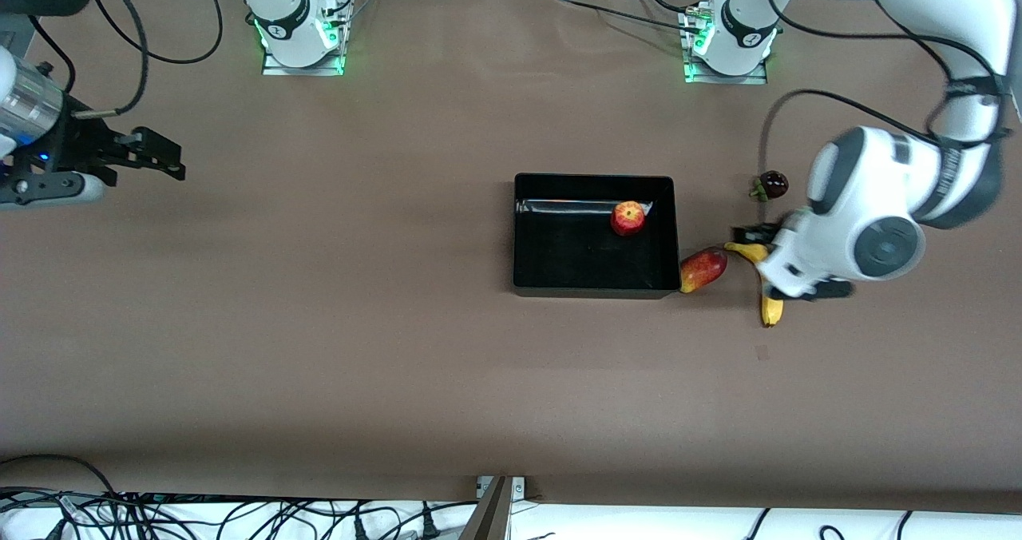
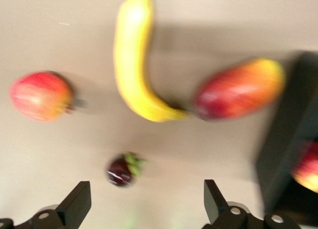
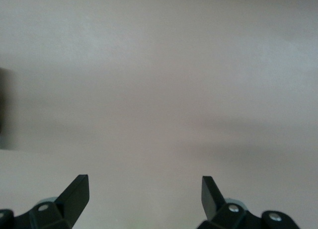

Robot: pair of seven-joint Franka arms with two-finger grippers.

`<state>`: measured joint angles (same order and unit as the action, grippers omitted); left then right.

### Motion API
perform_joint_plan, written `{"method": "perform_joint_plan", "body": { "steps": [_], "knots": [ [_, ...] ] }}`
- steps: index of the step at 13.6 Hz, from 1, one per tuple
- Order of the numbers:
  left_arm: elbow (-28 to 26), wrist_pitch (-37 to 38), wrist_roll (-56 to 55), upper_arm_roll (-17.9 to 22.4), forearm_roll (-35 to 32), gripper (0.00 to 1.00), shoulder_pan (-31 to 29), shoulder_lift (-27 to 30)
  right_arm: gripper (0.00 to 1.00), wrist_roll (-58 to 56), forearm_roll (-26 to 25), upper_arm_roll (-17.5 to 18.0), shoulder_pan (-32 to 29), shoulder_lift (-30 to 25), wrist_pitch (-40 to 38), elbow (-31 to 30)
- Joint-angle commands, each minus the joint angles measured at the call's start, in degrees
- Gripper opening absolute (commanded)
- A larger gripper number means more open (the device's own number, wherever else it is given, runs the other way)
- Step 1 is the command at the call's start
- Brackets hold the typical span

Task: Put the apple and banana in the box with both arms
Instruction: 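Lower the left gripper onto the yellow banana and grasp it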

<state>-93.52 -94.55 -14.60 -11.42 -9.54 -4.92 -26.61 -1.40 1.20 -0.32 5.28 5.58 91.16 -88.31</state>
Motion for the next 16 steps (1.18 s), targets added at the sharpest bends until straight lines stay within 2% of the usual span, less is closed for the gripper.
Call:
{"method": "perform_joint_plan", "body": {
  "steps": [1, 3, 5, 6, 8, 9, 14, 16],
  "knots": [
    [0.3, -7.0, 0.3, -0.8, -4.1, 1.0, -2.2, -6.2, 1.0, 0.3, -0.9, 0.4, 0.8, -0.1, 0.5, 0.6],
    [0.0, -13.5, 1.4, -0.9, -4.0, 1.0, -4.5, -9.9, 1.0, 0.2, -0.8, 0.1, 0.6, 0.0, 0.3, 0.6],
    [-0.9, -19.1, 7.5, -0.9, -3.9, 1.0, -6.1, -11.9, 1.0, 0.2, -0.8, 0.1, 0.6, 0.0, 0.2, 0.6],
    [-1.1, -20.5, 10.0, -0.9, -3.8, 0.87, -7.3, -13.0, 1.0, 0.2, -0.8, 0.2, 0.6, 0.0, 0.2, 0.6],
    [-2.0, -20.4, 11.7, -1.2, -3.7, 0.15, -7.6, -13.1, 1.0, 0.3, -0.8, 0.3, 0.7, 0.0, 0.3, 0.6],
    [-2.5, -20.2, 11.9, -1.4, -3.6, 0.0, -7.5, -13.2, 1.0, 0.3, -0.8, 0.3, 0.7, 0.0, 0.3, 0.6],
    [-2.9, -19.9, 11.9, -1.5, -2.2, 0.0, -7.4, -12.3, 1.0, 0.3, -0.7, 0.3, 0.7, 0.0, 0.4, 0.6],
    [-0.8, -13.3, 12.9, -2.4, -2.2, 0.0, -7.1, -8.6, 1.0, 0.3, -0.7, 0.3, 0.7, 0.0, 0.4, 0.6]
  ]
}}
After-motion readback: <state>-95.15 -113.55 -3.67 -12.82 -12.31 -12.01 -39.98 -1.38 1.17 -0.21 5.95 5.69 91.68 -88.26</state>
